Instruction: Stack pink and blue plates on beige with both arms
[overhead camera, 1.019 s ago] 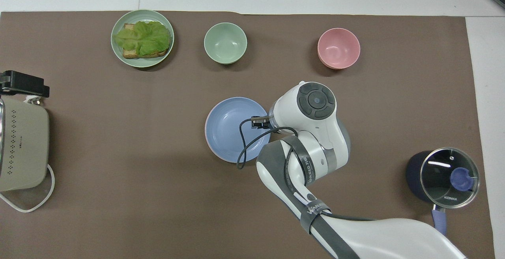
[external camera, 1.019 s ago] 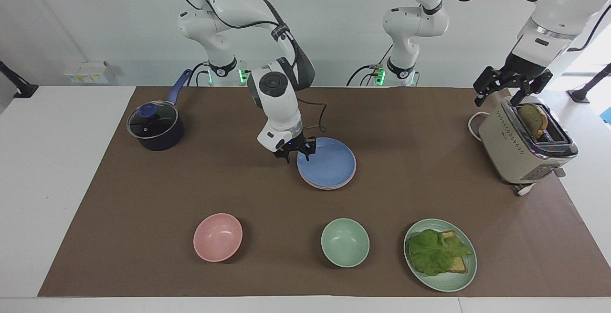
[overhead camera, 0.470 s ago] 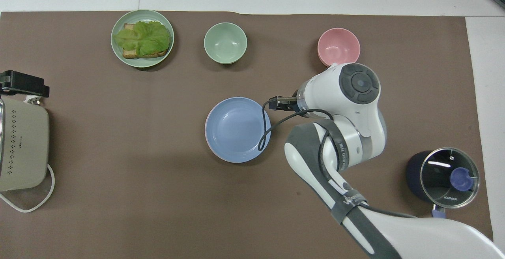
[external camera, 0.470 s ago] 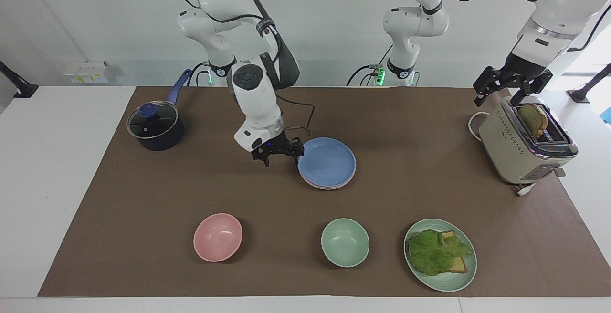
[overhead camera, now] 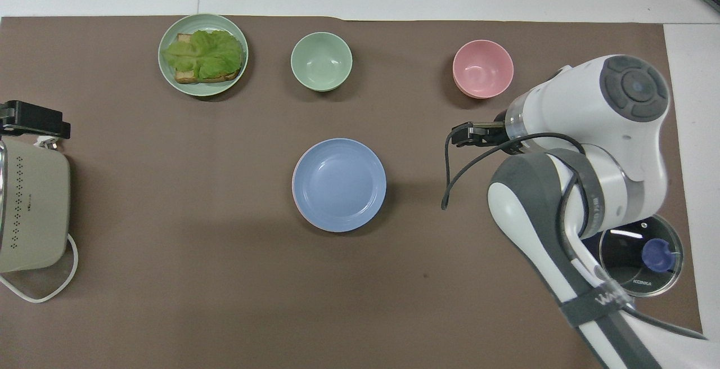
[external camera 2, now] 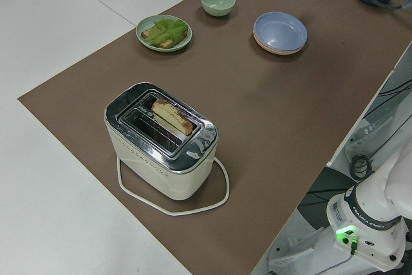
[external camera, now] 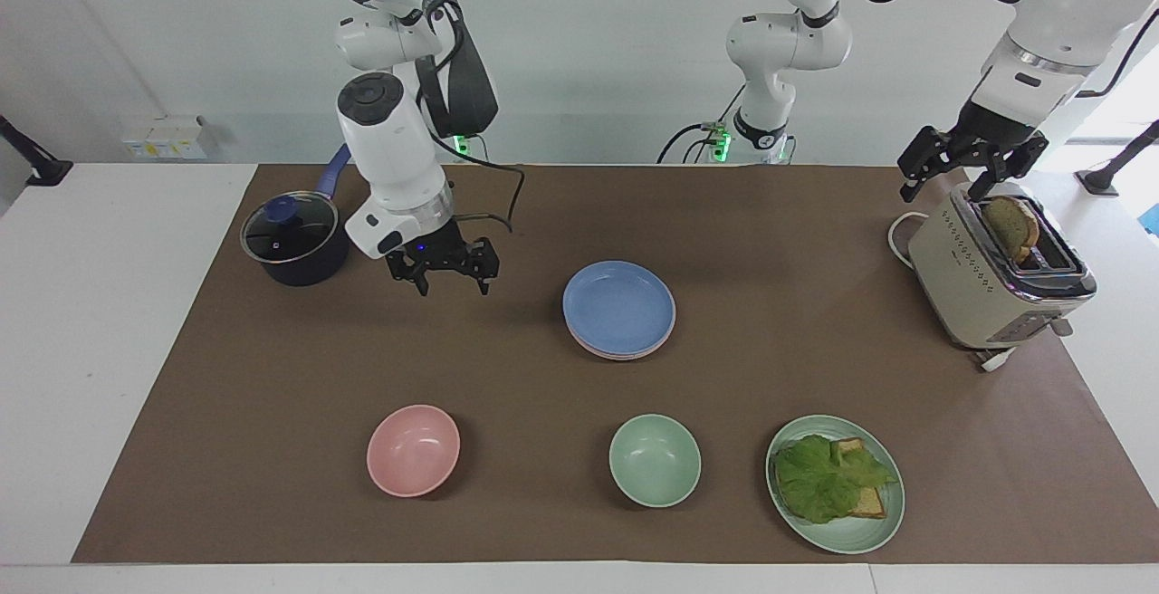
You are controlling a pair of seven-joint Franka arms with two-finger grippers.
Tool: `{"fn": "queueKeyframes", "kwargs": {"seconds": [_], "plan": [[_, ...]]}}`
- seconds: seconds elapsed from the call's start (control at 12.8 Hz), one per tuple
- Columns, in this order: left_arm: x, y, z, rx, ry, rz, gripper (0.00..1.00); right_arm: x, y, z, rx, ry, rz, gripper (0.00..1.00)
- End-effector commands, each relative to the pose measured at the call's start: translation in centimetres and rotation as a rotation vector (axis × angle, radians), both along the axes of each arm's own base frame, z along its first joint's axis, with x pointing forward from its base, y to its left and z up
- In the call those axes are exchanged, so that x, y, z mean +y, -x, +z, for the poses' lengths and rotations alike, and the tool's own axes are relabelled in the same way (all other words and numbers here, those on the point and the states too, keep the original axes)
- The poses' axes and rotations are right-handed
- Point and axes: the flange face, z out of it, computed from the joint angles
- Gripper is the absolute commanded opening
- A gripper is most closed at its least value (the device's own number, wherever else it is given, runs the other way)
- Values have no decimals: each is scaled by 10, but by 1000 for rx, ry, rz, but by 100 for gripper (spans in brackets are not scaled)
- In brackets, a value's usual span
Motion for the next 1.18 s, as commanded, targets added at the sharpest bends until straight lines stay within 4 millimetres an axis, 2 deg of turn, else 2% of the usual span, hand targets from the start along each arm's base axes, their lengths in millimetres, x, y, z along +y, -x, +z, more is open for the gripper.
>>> {"fn": "queueKeyframes", "kwargs": {"seconds": [0.0,0.24,0.47,0.71,0.94,1.1], "plan": [[3,6,3,7,-16,-3,100,-34,10,27,16,13,-13,100],[3,6,3,7,-16,-3,100,-73,20,55,12,12,-40,100],[2,6,3,7,-16,-5,100,-113,26,95,-10,11,-98,100],[3,6,3,7,-16,-3,100,-145,32,124,7,51,-25,100],[3,6,3,7,-16,-3,100,-169,37,160,2,58,36,100],[2,6,3,7,-16,-5,100,-169,45,173,29,66,42,100]]}}
